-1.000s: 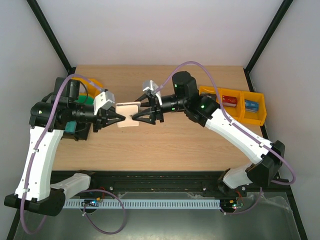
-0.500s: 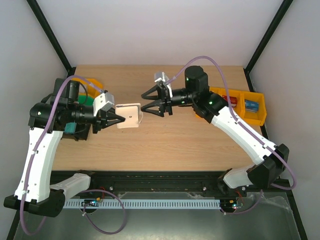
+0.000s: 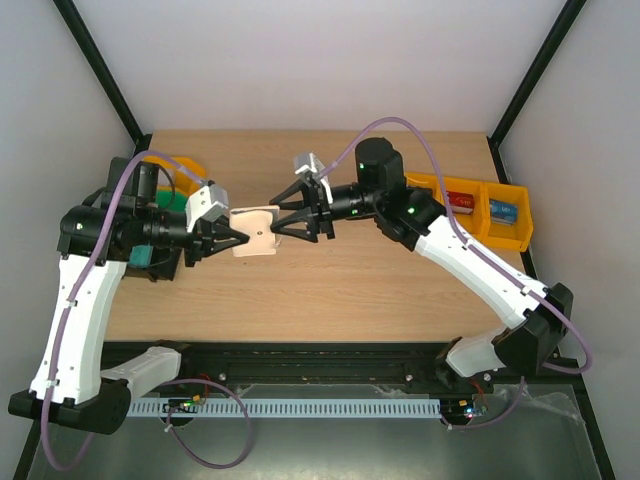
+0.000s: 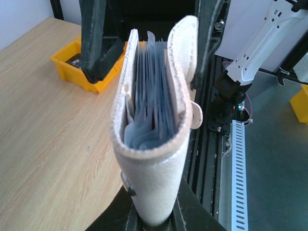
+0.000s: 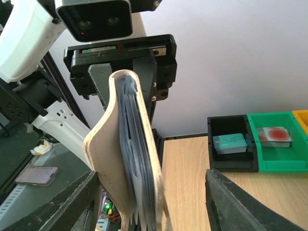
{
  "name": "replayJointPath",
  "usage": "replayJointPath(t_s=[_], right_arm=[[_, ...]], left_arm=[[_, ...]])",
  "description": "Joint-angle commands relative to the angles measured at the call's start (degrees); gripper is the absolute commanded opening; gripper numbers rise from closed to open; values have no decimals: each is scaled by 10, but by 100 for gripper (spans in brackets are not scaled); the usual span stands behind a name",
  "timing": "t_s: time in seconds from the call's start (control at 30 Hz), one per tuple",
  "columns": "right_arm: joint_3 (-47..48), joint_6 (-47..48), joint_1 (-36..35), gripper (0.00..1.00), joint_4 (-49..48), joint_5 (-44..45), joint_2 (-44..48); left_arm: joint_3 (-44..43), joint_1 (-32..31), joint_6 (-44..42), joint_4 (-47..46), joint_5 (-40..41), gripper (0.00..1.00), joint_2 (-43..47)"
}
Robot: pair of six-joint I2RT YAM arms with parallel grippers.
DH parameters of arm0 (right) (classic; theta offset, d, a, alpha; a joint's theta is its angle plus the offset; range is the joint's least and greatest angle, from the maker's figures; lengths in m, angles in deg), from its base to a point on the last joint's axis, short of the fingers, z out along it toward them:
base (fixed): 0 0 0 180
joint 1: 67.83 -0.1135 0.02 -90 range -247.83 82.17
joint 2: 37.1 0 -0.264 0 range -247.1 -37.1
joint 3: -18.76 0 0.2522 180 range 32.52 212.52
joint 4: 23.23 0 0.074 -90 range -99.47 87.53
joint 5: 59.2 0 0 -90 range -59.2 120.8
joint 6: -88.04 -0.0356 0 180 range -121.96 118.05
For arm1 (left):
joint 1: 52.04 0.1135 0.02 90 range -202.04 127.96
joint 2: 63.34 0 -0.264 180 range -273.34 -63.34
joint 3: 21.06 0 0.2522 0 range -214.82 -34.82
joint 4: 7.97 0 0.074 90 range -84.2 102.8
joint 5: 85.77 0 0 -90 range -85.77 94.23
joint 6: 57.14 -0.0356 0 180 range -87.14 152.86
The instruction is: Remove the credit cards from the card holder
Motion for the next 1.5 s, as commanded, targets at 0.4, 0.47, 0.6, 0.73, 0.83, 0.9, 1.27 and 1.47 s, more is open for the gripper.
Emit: replayJointPath(t_s=[0.4, 0.47, 0.6, 0.73, 0.83, 0.9, 1.27, 1.47], right_arm=[[23, 36, 26, 58, 36, 3, 1], [22, 43, 32, 59, 42, -9, 8], [22, 38, 33, 59, 42, -10, 12], [16, 6, 32, 58, 6, -13, 5], [9, -19, 31, 58, -24, -16, 4], [12, -22, 25, 58, -29, -21, 0], [31, 21, -14, 62, 26, -26, -18], [39, 14, -33, 61, 19, -11, -24]], left_arm=[[6, -3, -34, 13, -32, 2, 15], [6, -3, -35, 14, -32, 2, 16], [6, -3, -35, 13, -34, 2, 16], [6, -3, -34, 12, -34, 2, 17], [6, -3, -33, 12, -35, 2, 17], [6, -3, -31, 10, -34, 2, 17], [8, -3, -17, -1, -30, 2, 15], [11, -3, -16, -3, -30, 2, 16]])
